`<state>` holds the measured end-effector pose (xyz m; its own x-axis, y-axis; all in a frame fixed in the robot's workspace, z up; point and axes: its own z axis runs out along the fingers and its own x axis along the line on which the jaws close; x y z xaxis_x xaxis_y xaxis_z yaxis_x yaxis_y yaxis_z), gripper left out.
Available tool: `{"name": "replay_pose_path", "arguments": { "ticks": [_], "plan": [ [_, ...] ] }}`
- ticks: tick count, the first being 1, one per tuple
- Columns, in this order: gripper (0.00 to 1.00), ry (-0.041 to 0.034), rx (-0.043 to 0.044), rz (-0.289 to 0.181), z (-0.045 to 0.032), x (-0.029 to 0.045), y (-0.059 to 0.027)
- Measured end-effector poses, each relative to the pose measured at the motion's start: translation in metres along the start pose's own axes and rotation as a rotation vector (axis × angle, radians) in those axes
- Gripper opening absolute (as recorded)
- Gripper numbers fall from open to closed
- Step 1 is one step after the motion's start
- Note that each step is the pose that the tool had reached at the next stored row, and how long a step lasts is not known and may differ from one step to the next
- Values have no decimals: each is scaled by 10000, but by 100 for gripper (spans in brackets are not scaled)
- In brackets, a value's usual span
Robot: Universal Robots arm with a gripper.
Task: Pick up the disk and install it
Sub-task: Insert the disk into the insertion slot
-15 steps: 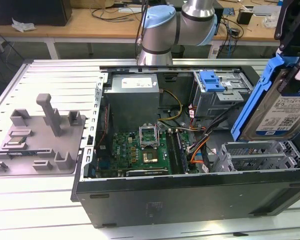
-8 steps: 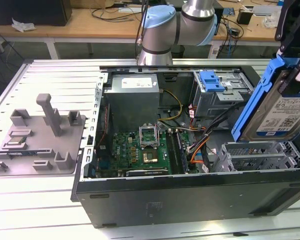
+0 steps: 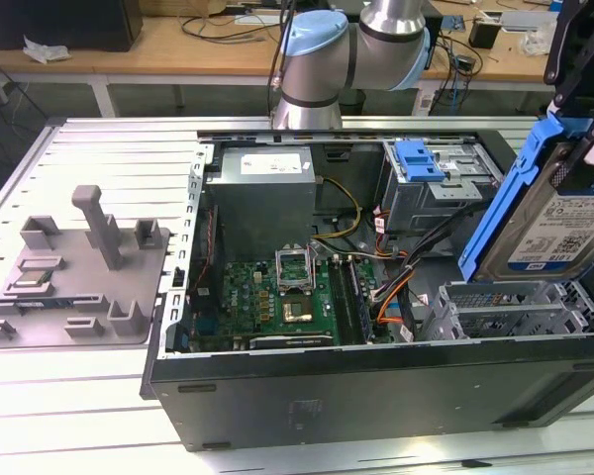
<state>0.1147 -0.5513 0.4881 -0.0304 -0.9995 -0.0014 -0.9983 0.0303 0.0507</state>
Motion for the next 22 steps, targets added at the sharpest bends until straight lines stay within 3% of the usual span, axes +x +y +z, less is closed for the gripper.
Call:
{"name": "replay_pose_path", "arguments": {
  "ticks": [22],
  "plan": [
    [37, -1, 0, 0, 60, -1, -22]
  ]
}}
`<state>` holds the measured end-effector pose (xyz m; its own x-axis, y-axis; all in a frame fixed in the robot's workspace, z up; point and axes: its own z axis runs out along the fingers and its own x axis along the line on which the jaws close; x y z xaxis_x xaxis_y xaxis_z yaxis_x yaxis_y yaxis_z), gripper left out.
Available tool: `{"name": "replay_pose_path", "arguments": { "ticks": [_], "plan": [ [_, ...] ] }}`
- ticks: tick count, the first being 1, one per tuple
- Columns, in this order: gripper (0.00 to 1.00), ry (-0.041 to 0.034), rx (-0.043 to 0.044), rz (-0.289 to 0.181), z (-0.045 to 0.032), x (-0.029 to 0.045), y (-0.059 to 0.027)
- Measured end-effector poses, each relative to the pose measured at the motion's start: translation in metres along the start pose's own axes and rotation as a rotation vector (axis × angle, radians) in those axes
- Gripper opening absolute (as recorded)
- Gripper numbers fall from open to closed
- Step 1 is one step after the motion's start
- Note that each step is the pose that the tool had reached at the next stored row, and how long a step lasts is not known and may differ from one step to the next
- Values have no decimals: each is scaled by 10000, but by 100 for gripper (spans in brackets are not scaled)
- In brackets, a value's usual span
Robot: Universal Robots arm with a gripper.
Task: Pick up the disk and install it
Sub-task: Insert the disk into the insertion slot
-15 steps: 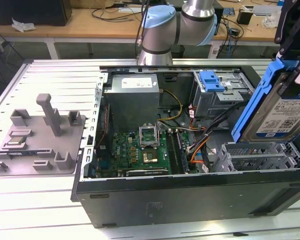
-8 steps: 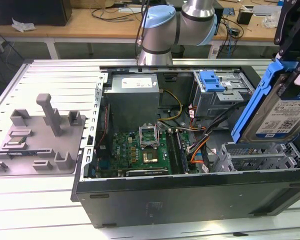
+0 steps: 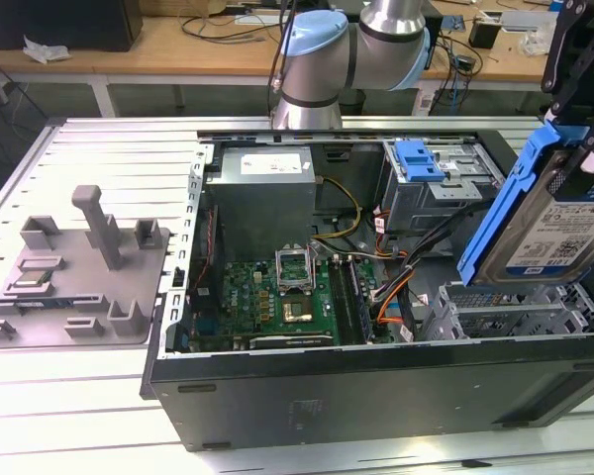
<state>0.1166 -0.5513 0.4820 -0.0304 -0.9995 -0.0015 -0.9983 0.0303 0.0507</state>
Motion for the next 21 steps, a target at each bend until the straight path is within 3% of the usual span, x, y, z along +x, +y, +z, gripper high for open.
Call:
{"name": "replay_pose_path", "arguments": {
  "ticks": [21],
  "plan": [
    [37, 2, 0, -63, 47, -70, -18]
  ]
}}
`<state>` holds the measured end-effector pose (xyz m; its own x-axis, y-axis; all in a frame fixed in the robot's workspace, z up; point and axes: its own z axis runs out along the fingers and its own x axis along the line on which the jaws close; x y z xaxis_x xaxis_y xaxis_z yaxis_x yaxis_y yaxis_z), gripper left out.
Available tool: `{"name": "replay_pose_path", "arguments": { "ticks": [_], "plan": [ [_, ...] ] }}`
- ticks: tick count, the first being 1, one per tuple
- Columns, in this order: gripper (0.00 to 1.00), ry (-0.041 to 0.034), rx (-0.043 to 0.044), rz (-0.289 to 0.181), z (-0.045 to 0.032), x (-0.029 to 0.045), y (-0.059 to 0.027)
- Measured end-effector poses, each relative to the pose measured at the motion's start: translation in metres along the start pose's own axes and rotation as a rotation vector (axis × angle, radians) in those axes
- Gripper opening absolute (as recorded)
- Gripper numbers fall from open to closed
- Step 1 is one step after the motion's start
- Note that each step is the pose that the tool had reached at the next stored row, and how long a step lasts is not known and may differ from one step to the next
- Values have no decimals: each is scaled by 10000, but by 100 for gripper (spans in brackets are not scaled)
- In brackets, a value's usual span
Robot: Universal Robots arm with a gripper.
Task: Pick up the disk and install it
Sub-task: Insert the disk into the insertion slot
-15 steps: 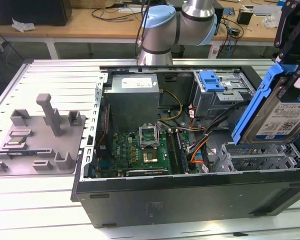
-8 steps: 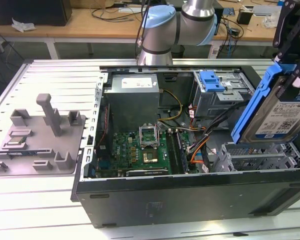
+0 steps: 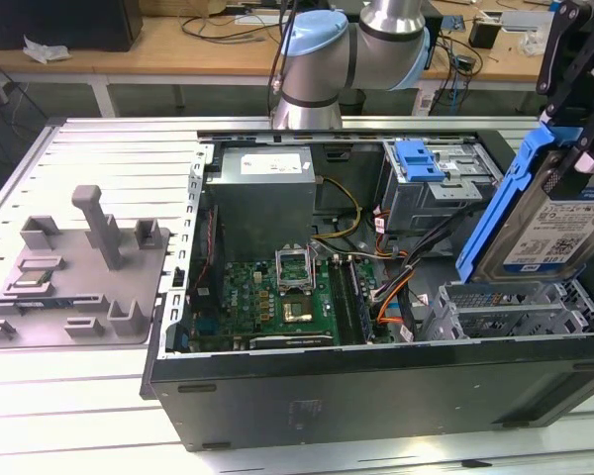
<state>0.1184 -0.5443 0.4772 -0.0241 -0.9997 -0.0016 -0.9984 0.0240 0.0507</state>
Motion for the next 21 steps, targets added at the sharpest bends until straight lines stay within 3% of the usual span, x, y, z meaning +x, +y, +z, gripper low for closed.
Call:
{"name": "replay_pose_path", "arguments": {
  "ticks": [21],
  "plan": [
    [37, 8, 0, -144, 63, -21, -12]
  ]
}}
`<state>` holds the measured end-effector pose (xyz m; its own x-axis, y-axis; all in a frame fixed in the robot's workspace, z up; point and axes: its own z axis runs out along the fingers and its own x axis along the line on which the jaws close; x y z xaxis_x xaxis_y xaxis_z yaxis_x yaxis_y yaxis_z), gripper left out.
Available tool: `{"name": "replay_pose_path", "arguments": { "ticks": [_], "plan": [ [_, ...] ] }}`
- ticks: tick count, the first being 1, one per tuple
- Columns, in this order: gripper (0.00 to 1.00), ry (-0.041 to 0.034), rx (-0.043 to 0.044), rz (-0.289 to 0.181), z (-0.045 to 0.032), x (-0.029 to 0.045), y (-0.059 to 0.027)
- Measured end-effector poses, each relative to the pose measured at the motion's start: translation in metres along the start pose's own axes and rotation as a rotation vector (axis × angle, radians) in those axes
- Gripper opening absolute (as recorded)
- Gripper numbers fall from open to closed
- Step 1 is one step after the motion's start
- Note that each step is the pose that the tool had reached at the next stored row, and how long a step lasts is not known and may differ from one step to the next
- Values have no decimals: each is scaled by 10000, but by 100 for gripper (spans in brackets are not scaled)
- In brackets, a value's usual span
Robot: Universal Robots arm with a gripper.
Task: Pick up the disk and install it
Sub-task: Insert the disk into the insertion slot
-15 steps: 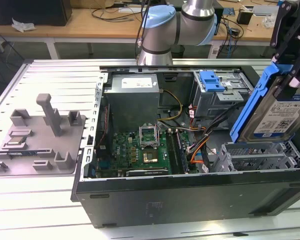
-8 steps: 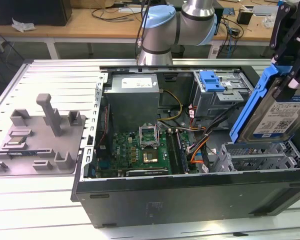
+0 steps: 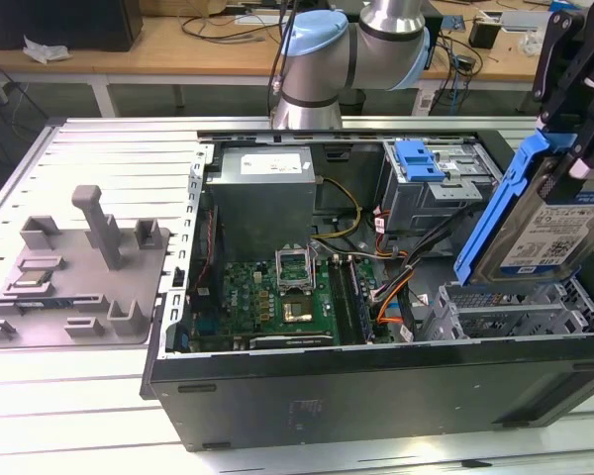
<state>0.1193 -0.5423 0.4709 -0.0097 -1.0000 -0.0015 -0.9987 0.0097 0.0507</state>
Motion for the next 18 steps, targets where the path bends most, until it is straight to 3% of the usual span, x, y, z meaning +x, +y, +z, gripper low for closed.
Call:
{"name": "replay_pose_path", "arguments": {
  "ticks": [18],
  "plan": [
    [37, 1, -1, -65, 32, 4, -1]
  ]
}}
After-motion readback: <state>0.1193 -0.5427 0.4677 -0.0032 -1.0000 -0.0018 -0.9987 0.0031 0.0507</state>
